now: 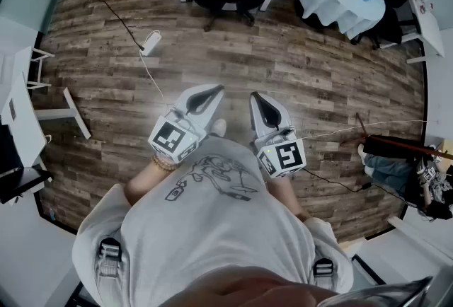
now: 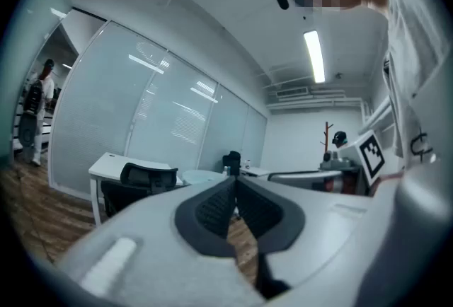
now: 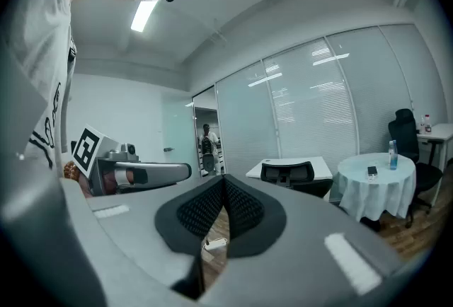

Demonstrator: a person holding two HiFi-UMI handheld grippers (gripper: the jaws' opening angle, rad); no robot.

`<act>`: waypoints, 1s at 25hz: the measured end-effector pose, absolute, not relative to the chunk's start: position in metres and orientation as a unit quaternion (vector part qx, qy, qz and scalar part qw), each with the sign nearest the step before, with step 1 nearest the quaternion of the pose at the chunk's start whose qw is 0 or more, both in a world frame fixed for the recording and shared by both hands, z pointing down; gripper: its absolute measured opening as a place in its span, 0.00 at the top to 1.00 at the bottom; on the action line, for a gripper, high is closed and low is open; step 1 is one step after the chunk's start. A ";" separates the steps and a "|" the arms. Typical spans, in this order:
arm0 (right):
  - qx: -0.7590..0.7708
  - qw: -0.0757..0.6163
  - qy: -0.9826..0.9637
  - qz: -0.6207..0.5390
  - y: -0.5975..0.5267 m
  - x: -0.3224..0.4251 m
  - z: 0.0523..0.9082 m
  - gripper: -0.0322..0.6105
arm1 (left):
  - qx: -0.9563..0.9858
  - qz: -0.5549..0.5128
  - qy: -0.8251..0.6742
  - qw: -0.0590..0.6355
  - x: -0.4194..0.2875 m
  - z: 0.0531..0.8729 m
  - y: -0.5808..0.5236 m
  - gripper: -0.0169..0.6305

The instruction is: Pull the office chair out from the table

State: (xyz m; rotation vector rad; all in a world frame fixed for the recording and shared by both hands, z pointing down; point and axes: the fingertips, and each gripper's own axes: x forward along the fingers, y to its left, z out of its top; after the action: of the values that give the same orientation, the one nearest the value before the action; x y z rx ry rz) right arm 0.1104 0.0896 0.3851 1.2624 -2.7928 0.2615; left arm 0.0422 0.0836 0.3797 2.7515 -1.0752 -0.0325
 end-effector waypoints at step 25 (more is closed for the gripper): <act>0.400 0.041 -0.911 0.094 0.074 0.140 0.403 0.94 | 0.919 -0.009 -0.379 0.106 0.070 0.397 0.067 0.97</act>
State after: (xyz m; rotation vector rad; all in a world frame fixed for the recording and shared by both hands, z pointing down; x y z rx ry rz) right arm 0.1402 0.0741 0.4030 1.2248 -2.7897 0.2893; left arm 0.0695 0.0672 0.3967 2.7087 -1.1173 -0.0265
